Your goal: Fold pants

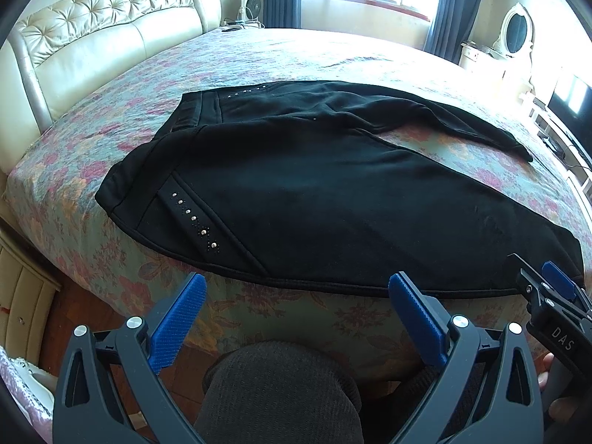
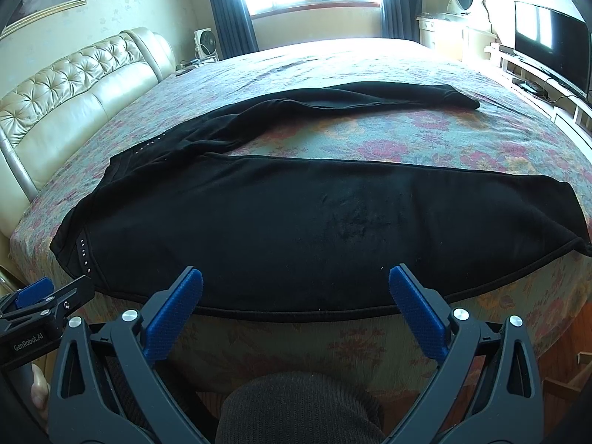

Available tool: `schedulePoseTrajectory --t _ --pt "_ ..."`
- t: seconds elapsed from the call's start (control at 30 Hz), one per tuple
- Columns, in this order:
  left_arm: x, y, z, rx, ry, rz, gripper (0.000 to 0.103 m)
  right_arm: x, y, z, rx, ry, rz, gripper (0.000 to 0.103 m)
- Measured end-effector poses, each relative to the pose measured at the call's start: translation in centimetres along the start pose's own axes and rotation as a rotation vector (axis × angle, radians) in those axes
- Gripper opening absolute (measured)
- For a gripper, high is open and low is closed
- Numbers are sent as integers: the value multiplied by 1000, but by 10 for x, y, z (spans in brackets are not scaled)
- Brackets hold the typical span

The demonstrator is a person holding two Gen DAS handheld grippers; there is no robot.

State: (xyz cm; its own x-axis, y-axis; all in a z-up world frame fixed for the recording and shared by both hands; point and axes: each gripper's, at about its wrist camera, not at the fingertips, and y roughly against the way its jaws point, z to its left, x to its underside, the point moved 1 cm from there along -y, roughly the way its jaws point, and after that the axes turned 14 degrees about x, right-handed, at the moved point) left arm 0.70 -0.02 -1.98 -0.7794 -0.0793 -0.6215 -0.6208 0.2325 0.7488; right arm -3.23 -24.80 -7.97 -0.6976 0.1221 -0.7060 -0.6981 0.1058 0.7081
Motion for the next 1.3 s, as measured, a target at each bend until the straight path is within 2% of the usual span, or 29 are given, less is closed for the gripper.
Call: schedulePoseTrajectory --t 0.93,1.3 --pt "1 -1 -4 0 -15 12 98 1 -3 -2 -2 -12 21 101" --pt "-5 1 -9 -21 -59 15 99 0 -5 -4 -12 -28 30 101"
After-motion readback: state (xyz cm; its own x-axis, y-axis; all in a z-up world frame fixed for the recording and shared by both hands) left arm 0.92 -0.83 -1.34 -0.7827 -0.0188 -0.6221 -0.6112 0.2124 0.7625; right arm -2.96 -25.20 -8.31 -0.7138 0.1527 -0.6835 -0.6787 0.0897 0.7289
